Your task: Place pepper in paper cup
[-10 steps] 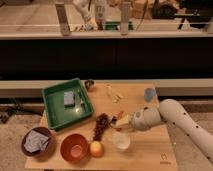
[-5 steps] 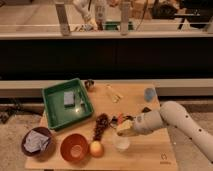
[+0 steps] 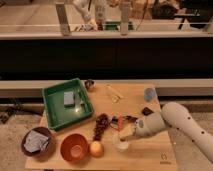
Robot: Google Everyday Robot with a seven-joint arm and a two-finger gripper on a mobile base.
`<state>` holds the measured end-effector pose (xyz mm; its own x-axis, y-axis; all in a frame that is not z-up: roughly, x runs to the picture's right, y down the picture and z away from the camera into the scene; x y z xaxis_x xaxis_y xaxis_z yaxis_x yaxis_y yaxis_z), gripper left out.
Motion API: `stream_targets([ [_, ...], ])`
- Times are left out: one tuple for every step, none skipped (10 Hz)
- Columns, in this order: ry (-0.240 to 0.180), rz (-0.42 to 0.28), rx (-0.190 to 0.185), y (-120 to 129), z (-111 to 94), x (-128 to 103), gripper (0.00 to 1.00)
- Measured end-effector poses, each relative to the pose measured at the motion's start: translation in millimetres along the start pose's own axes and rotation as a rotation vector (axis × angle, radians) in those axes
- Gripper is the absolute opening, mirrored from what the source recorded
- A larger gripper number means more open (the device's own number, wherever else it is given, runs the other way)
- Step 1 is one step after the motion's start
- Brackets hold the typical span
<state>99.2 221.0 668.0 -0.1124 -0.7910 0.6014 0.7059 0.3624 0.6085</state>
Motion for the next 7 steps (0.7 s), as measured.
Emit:
stream_targets([
  [-0.015, -0.029, -0.006, 3, -2, -6, 0.00],
  [-0.030, -0.048, -0.018, 5, -2, -13, 0.00],
  [-0.041, -0.059, -0.040, 8, -1, -19, 0.00],
  [-0.051, -0.070, -0.065, 12, 0, -25, 0.00],
  [-0.053, -0.078, -0.087, 15, 1, -30, 0.00],
  [-0.046, -0.094, -0.116, 18, 3, -33, 0.02],
  [-0.029, -0.107, -0.151, 19, 5, -36, 0.11],
])
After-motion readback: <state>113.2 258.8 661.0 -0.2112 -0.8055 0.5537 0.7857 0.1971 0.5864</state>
